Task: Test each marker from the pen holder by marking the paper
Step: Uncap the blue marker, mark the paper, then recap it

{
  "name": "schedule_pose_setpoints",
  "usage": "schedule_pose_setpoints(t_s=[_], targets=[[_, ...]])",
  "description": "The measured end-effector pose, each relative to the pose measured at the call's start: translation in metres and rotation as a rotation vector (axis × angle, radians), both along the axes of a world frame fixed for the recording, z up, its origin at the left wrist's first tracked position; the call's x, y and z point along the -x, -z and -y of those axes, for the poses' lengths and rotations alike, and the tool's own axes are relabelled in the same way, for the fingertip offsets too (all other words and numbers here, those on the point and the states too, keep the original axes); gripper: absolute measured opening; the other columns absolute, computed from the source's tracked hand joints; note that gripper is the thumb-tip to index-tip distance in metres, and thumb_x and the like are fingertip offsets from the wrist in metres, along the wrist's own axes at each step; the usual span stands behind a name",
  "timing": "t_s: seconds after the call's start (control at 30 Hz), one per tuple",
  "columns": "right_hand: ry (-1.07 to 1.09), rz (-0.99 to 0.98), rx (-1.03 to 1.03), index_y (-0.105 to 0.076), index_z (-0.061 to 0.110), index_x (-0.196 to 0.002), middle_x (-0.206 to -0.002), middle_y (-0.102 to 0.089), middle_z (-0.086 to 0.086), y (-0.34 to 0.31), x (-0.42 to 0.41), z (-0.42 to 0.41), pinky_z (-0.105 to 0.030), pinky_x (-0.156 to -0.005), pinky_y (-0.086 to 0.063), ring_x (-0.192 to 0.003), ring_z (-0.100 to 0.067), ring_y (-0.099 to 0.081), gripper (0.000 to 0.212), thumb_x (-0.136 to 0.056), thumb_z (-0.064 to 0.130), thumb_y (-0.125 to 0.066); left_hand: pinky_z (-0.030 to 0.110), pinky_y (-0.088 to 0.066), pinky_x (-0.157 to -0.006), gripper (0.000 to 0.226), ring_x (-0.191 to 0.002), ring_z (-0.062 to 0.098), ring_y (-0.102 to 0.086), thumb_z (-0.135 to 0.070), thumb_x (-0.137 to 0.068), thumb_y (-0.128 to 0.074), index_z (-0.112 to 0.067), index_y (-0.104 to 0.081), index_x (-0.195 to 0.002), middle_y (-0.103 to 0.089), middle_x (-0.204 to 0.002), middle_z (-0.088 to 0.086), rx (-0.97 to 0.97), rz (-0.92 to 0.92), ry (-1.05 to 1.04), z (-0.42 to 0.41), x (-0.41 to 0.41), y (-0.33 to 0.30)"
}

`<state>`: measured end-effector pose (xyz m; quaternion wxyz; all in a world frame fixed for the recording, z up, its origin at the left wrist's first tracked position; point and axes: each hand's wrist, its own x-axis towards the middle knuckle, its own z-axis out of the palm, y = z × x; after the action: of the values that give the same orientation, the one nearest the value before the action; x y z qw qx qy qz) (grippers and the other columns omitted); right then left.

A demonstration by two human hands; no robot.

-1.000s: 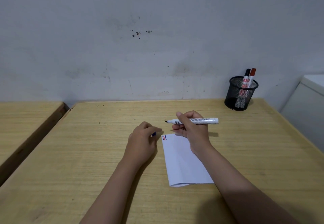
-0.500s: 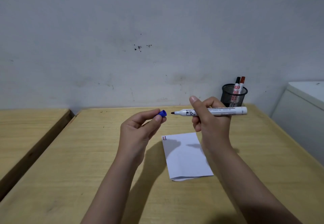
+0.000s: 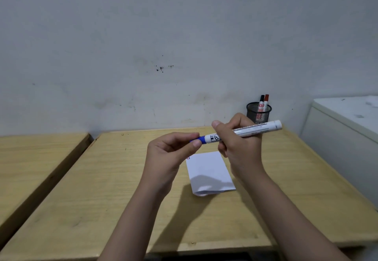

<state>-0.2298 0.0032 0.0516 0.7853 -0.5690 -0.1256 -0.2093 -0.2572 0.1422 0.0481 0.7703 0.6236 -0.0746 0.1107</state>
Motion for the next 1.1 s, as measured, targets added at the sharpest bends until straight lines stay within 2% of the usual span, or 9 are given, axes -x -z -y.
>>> schedule_pose_setpoints(t_s=[0.17, 0.27, 0.33, 0.4, 0.47, 0.57, 0.63, 0.73, 1.1], targets=[[-0.068, -0.043, -0.16, -0.038, 0.023, -0.049, -0.051, -0.03, -0.006, 0.005, 0.009, 0.0, -0.021, -0.038, -0.024, -0.038, -0.015, -0.027, 0.039, -0.07, 0.009, -0.067, 0.018, -0.053, -0.068, 0.012, -0.073, 0.01, -0.068, -0.011, -0.058, -0.076, -0.013, -0.077, -0.07, -0.077, -0.075, 0.001, -0.037, 0.037, -0.002, 0.006, 0.009, -0.005], [-0.066, -0.076, -0.092, -0.038, 0.019, -0.052, -0.044, -0.033, -0.003, 0.009, 0.01, 0.005, -0.021, -0.036, -0.025, -0.034, -0.016, -0.028, 0.044, -0.07, 0.013, -0.078, 0.017, -0.053, -0.067, 0.014, -0.073, 0.009, -0.069, 0.001, -0.067, -0.074, -0.012, -0.076, -0.071, -0.077, -0.075, 0.002, -0.084, 0.051, -0.021, 0.008, 0.012, -0.004], [-0.076, -0.178, 0.003, -0.042, 0.014, -0.055, -0.041, -0.04, -0.003, 0.008, 0.011, 0.011, -0.021, -0.034, -0.029, -0.03, -0.017, -0.032, 0.047, -0.065, 0.04, -0.08, 0.017, -0.053, -0.067, 0.015, -0.074, 0.009, -0.07, 0.002, -0.069, -0.074, -0.012, -0.077, -0.072, -0.077, -0.076, 0.002, -0.095, 0.049, -0.061, 0.011, 0.013, -0.003], [-0.143, -0.334, 0.126, -0.05, 0.01, -0.058, -0.043, -0.05, -0.006, 0.006, 0.011, 0.019, -0.022, -0.034, -0.034, -0.028, -0.017, -0.037, 0.059, -0.053, 0.066, -0.066, 0.014, -0.052, -0.064, 0.016, -0.072, 0.007, -0.069, 0.002, -0.069, -0.074, -0.013, -0.076, -0.073, -0.077, -0.074, -0.001, -0.072, 0.046, -0.13, 0.011, 0.01, -0.002], [-0.169, -0.398, 0.281, -0.053, 0.008, -0.058, -0.043, -0.053, -0.007, 0.006, 0.011, 0.028, -0.023, -0.035, -0.036, -0.028, -0.016, -0.038, 0.065, -0.05, 0.071, -0.062, 0.014, -0.051, -0.061, 0.018, -0.065, 0.007, -0.066, 0.0, -0.07, -0.075, -0.018, -0.076, -0.071, -0.076, -0.07, -0.002, -0.089, 0.062, -0.214, 0.009, 0.004, 0.0], [0.013, -0.157, 0.426, -0.053, 0.009, -0.057, -0.045, -0.056, 0.001, 0.012, 0.01, 0.042, -0.024, -0.039, -0.038, -0.034, -0.01, -0.043, 0.045, -0.059, 0.045, -0.08, 0.013, -0.048, -0.057, 0.017, -0.059, 0.008, -0.06, -0.005, -0.07, -0.077, -0.022, -0.076, -0.07, -0.075, -0.07, 0.002, -0.222, 0.065, -0.293, 0.012, -0.005, 0.003], [0.133, 0.041, 0.562, -0.061, 0.014, -0.068, -0.06, -0.063, 0.008, 0.014, 0.006, 0.052, -0.019, -0.051, -0.045, -0.051, -0.007, -0.054, 0.027, -0.064, 0.023, -0.086, 0.014, -0.048, -0.057, 0.012, -0.059, 0.006, -0.062, -0.007, -0.071, -0.077, -0.02, -0.076, -0.071, -0.076, -0.071, -0.001, -0.327, 0.06, -0.294, 0.02, -0.01, 0.005], [0.174, 0.167, 0.737, -0.07, 0.021, -0.085, -0.085, -0.07, 0.01, 0.015, -0.005, 0.068, -0.008, -0.071, -0.043, -0.083, -0.006, -0.065, 0.027, -0.064, 0.016, -0.085, 0.02, -0.052, -0.058, 0.007, -0.061, 0.009, -0.065, -0.012, -0.071, -0.077, -0.018, -0.076, -0.073, -0.075, -0.07, -0.004, -0.389, 0.055, -0.257, 0.034, -0.02, 0.002], [0.27, 0.287, 0.828, -0.066, 0.022, -0.108, -0.086, -0.07, 0.007, 0.019, -0.072, 0.122, -0.007, -0.07, -0.043, -0.077, -0.007, -0.066, 0.042, -0.072, 0.004, -0.076, 0.013, -0.047, -0.055, 0.019, -0.056, 0.002, -0.059, -0.01, -0.071, -0.076, -0.017, -0.072, -0.089, -0.07, -0.069, 0.003, -0.354, 0.146, -0.061, 0.095, -0.105, -0.012]])
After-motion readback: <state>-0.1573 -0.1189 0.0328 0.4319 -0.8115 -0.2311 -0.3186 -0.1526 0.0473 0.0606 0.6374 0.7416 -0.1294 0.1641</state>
